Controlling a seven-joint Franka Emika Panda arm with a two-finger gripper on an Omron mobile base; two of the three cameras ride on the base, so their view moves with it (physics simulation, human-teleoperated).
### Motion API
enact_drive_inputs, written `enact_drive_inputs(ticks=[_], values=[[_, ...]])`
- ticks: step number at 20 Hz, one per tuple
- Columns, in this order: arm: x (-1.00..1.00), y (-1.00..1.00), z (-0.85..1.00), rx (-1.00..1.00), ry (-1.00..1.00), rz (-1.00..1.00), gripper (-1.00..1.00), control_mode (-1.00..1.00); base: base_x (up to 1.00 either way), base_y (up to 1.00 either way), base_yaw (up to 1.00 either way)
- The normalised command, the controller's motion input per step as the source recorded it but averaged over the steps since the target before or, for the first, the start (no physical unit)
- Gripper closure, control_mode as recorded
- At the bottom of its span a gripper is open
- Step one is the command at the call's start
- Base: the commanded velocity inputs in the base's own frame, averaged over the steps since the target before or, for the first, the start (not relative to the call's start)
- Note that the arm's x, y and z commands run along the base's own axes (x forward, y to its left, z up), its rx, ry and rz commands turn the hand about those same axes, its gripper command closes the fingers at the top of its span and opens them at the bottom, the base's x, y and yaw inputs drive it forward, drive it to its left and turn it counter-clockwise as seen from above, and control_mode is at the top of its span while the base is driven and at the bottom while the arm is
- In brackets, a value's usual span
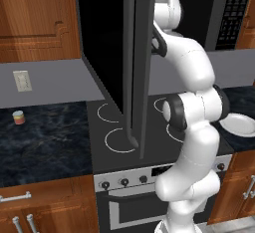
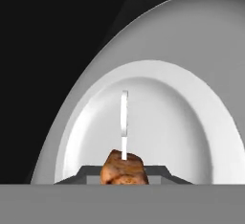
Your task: Pick the kebab skewer from the counter and place it in the microwave. Then turn on the microwave.
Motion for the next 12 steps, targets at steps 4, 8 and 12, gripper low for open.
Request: enact_drive_inputs(ticks=[4, 8, 12], values=[[0.23, 0.00, -0.11, 0.00, 0.04, 0.00, 1.00, -1.00, 0.00, 0.00, 0.00], [0.13, 0.00, -0.11, 0.00, 0.05, 0.00, 1.00, -1.00, 0.00, 0.00, 0.00], [0.07, 0.00, -0.04, 0.00, 0.03, 0.00, 1.00, -1.00, 0.00, 0.00, 0.00]])
